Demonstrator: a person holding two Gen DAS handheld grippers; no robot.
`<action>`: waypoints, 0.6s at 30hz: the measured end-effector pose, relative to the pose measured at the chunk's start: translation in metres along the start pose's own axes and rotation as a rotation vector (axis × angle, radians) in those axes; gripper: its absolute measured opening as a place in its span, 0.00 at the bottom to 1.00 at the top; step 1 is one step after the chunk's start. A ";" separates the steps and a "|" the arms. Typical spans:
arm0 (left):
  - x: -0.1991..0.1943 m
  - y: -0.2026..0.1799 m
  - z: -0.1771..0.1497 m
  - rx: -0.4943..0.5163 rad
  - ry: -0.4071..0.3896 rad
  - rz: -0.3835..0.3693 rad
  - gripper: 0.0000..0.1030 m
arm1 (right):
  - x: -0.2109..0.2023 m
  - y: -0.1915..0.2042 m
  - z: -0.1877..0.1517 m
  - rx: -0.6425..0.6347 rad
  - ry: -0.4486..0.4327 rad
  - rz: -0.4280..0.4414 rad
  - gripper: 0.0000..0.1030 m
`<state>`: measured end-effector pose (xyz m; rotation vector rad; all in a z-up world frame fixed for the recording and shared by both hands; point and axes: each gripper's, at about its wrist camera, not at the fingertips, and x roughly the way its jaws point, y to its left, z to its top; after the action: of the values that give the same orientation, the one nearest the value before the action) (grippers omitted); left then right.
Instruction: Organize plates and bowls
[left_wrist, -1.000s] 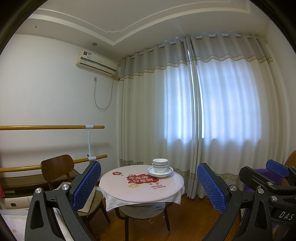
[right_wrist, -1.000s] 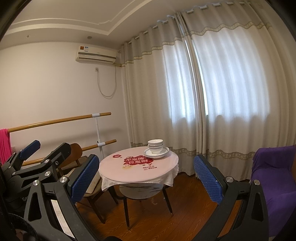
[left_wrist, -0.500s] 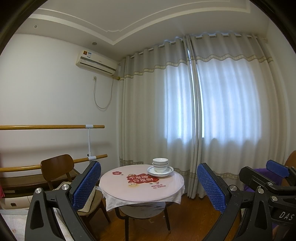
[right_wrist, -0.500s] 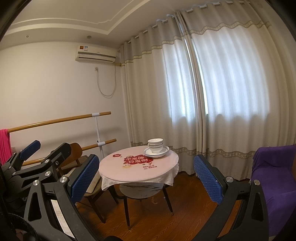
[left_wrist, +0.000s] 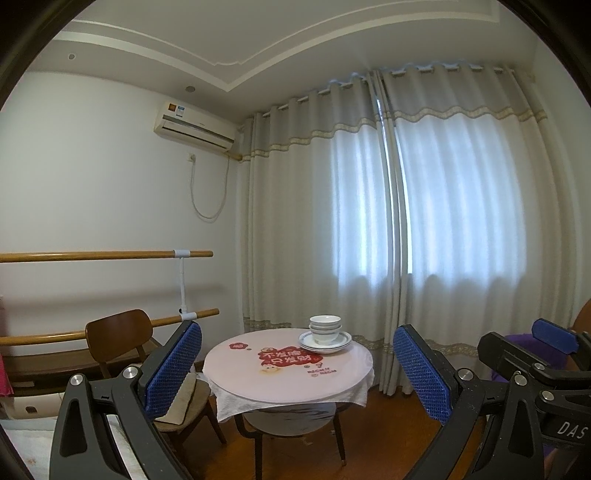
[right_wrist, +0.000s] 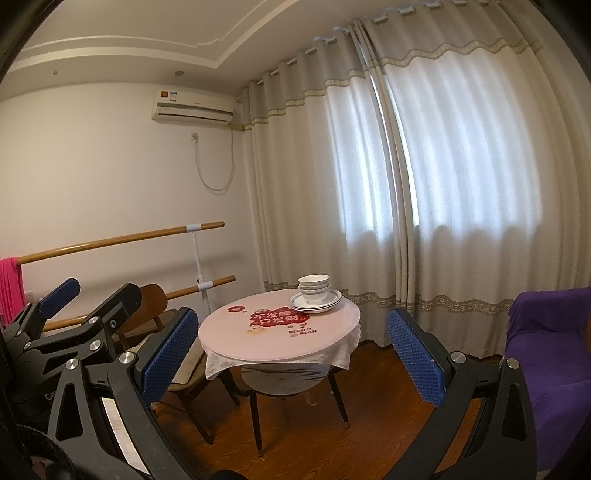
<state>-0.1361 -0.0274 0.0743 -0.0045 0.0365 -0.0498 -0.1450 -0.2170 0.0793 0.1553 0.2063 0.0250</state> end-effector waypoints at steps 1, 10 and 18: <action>0.000 -0.001 0.000 0.001 0.000 0.000 0.99 | 0.000 0.000 0.000 0.000 0.000 0.000 1.00; 0.000 -0.001 0.000 0.000 0.001 0.001 0.99 | 0.001 0.000 0.001 0.002 0.002 0.000 1.00; 0.000 0.000 -0.001 -0.001 0.002 0.002 0.99 | 0.002 0.001 0.001 0.003 0.003 0.000 1.00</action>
<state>-0.1364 -0.0275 0.0736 -0.0055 0.0389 -0.0476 -0.1425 -0.2165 0.0801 0.1579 0.2095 0.0251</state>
